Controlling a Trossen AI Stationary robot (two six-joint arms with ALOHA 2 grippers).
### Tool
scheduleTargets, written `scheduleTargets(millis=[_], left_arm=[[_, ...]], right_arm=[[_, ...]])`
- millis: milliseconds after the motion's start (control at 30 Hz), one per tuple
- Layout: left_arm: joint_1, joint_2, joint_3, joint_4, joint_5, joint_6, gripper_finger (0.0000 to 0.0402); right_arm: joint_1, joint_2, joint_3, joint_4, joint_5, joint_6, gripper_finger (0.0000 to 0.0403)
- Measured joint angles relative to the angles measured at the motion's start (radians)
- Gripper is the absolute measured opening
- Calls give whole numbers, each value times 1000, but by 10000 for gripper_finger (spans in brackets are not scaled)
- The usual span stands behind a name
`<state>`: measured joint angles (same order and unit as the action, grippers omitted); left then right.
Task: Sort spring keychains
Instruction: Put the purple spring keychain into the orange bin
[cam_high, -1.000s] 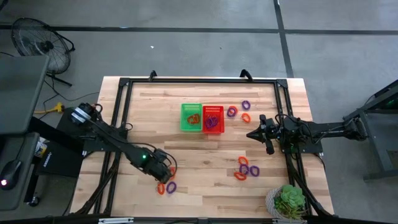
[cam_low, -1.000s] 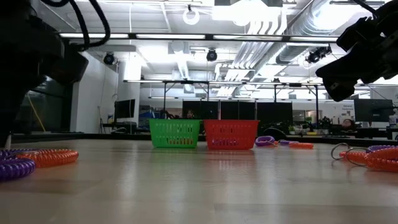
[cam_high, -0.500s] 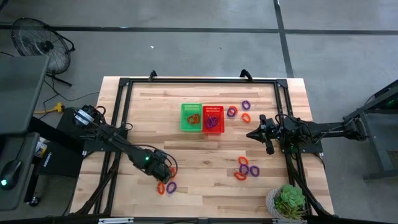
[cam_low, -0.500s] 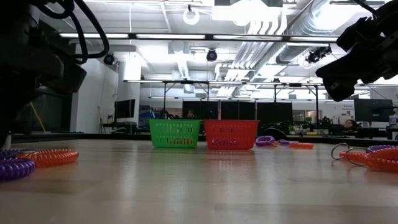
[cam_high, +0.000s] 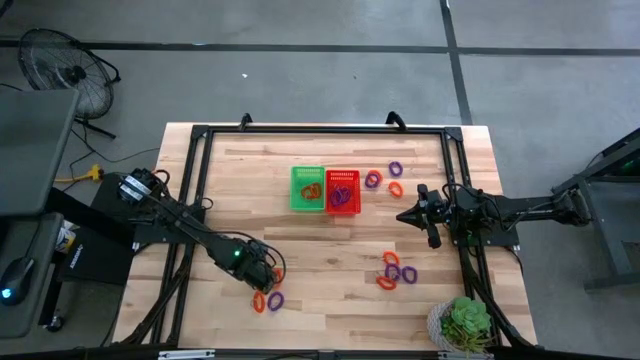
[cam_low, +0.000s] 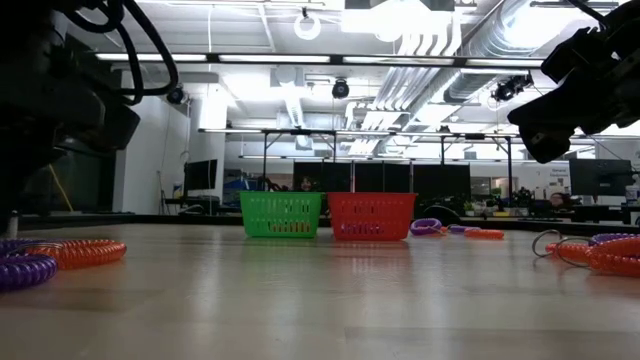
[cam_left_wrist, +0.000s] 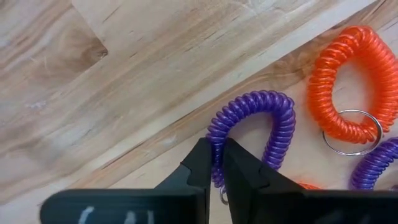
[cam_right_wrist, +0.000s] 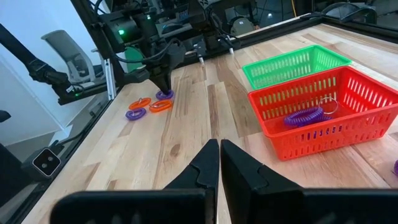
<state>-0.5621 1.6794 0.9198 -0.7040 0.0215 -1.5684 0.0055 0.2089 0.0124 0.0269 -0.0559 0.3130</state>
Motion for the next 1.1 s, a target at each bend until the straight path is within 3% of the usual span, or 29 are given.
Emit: scheduleTargets(millis=[267, 667, 900, 1100], left_arm=[[58, 0, 151, -189, -121, 96, 25], [365, -2, 469, -222, -242, 560, 26], [567, -3, 584, -141, -233, 812, 26], [693, 40, 588, 37, -108, 972, 26]], right_arm=[[0, 0, 0, 0, 0, 0, 12], [0, 0, 0, 0, 0, 0, 12], [0, 0, 0, 0, 0, 0, 12], [0, 0, 0, 0, 0, 0, 12]])
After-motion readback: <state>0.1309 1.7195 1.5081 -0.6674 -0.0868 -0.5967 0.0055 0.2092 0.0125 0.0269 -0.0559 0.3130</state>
